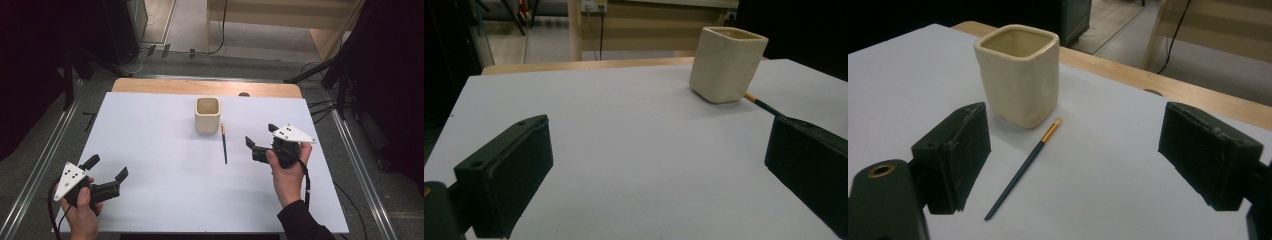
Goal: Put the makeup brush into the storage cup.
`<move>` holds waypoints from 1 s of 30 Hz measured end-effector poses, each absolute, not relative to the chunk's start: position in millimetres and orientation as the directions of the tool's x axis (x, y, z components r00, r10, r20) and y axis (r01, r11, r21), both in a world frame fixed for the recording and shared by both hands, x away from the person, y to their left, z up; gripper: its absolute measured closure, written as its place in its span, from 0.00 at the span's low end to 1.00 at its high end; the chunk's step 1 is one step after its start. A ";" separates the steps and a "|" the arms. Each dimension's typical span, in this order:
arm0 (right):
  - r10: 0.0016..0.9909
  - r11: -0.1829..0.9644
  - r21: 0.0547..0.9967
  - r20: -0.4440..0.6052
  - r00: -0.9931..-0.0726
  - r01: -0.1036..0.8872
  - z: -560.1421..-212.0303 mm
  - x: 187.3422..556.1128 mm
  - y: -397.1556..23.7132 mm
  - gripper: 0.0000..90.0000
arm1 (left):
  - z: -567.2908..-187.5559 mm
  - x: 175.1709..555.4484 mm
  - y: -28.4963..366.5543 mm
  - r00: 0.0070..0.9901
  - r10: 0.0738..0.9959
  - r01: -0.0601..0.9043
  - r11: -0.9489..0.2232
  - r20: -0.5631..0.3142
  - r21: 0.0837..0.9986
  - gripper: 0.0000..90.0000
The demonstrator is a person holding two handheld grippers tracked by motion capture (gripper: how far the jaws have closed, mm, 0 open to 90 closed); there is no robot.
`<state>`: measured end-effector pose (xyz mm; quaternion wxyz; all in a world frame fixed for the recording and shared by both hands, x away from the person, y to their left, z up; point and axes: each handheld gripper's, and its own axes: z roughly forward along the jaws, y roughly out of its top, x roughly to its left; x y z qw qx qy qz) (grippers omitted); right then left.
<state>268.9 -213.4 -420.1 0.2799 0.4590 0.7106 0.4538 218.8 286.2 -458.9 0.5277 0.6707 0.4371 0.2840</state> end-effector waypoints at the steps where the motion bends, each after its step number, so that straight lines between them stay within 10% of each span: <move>1: 0.906 0.167 0.902 0.019 -0.422 0.398 -420.1 268.9 -213.4 0.16 | -458.9 218.8 286.2 0.457 0.886 0.287 -0.061 -0.080 0.956 0.00; 30: 0.898 0.233 0.781 0.056 -0.436 0.580 -411.7 346.5 -170.6 0.16 | -457.4 217.9 285.4 0.466 0.880 0.277 -0.051 -0.087 0.960 0.00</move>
